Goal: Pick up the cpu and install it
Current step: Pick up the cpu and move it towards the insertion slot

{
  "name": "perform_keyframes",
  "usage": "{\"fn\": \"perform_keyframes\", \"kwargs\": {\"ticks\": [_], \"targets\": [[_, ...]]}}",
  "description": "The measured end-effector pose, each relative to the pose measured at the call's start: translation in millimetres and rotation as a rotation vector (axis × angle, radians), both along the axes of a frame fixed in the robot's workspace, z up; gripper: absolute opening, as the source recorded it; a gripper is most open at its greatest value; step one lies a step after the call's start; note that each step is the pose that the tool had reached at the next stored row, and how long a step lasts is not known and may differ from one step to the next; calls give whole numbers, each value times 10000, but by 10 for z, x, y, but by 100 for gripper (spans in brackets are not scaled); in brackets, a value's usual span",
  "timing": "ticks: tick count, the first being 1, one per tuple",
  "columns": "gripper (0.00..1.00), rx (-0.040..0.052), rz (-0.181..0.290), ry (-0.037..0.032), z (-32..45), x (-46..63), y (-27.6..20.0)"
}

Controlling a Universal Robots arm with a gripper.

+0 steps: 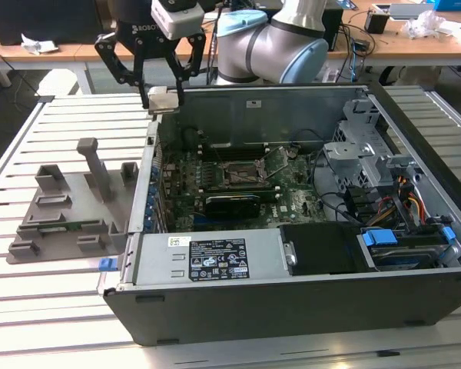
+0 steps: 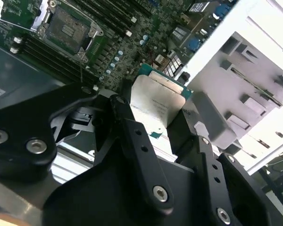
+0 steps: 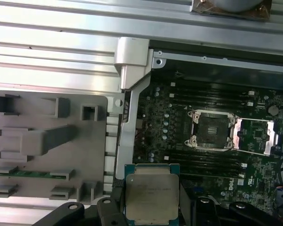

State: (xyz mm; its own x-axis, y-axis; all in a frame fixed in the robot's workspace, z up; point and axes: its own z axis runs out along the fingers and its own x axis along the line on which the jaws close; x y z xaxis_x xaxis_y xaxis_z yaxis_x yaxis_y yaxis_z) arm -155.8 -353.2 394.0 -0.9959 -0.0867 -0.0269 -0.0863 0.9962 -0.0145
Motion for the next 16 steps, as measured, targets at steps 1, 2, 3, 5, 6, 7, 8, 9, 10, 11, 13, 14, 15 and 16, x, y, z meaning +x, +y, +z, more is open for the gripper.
{"fn": "perform_keyframes", "kwargs": {"ticks": [1, 2, 3, 5, 6, 7, 8, 9, 10, 11, 13, 14, 15, 16], "targets": [[55, 0, 0, 0, 0, 23, 1], [55, -1, 1, 1, -1, 68, 5], [55, -2, 0, 0, -1, 111, 9], [55, -6, 0, 0, -1, 158, 12], [55, -7, 0, 0, -1, 171, 13], [55, -8, 1, 0, -2, 195, 13], [55, -8, 1, 1, -2, 208, 13], [55, -8, 0, 0, -2, 226, 13], [55, -8, 0, 1, -3, 250, 13], [55, -9, 0, 1, -4, 271, 13], [55, -14, 1, -1, -5, 312, 14], [55, -17, 0, 0, -5, 319, 14], [55, -20, 0, 1, -6, 330, 14], [55, -21, 0, 0, -6, 339, 14]]}}
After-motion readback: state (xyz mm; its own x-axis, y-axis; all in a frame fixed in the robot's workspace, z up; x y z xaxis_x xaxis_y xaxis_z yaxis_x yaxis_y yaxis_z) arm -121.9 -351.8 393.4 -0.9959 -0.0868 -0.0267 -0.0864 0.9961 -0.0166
